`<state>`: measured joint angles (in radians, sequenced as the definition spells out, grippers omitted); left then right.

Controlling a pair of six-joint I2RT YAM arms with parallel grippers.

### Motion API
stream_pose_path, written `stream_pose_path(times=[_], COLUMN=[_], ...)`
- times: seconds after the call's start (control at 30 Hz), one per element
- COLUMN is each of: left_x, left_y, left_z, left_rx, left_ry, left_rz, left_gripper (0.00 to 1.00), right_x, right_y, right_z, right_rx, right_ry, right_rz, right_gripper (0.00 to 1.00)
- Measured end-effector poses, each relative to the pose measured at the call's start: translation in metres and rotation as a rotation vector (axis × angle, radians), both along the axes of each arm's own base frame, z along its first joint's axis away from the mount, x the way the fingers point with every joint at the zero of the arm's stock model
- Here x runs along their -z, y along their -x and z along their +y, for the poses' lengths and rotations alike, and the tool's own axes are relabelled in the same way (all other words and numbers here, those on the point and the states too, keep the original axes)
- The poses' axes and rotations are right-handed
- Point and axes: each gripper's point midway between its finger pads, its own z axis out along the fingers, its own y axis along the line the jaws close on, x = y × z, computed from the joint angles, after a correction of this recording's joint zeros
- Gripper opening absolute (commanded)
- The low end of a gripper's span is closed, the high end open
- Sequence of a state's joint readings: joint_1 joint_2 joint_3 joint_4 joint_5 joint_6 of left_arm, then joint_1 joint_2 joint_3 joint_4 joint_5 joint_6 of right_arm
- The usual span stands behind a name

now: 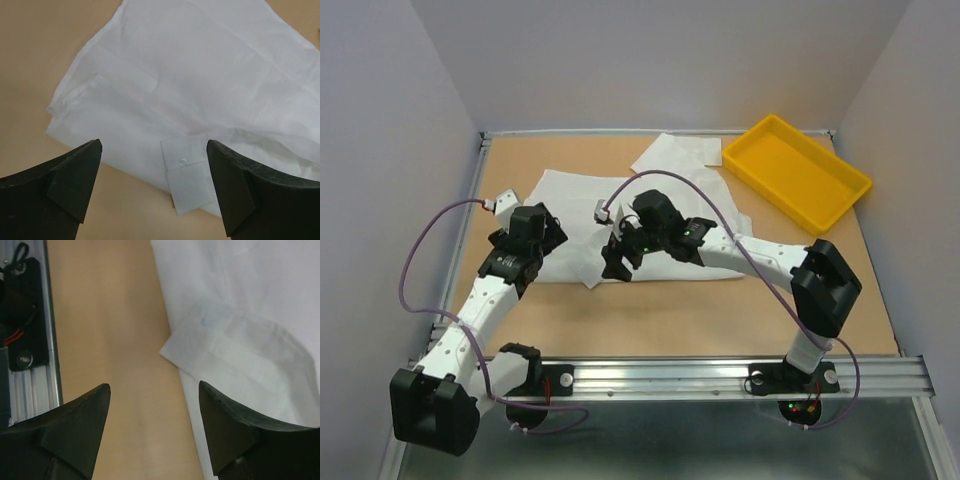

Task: Fold and stack the long sleeve shirts
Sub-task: Fold the shirt

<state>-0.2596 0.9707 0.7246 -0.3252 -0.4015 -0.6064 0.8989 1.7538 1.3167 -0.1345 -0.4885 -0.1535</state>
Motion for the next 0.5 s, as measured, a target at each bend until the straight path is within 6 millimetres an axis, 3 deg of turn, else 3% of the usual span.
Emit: stream_pose_path(times=[0.13,0.33,0.5], left_x=[0.009,0.053,0.086], left_y=[0.0,-0.003,0.0], left_z=[-0.014,-0.032,-0.045], left_rx=[0.042,0.093,0.104], left_ry=[0.059,0.098,0.155], left_rz=[0.033,0.187,0.294], left_gripper=[0.95,0.88,0.8], right_x=[0.006,-0.036,-0.034], right_y=[-0.012,-0.06,-0.085], right_z=[-0.034,-0.11,-0.172], right_rx=[0.161,0.531,0.773], right_ry=[0.076,0.055,0.046], right_rz=[-0.019,-0.109,-0.071], right_gripper=[0.85,0.82,0.81])
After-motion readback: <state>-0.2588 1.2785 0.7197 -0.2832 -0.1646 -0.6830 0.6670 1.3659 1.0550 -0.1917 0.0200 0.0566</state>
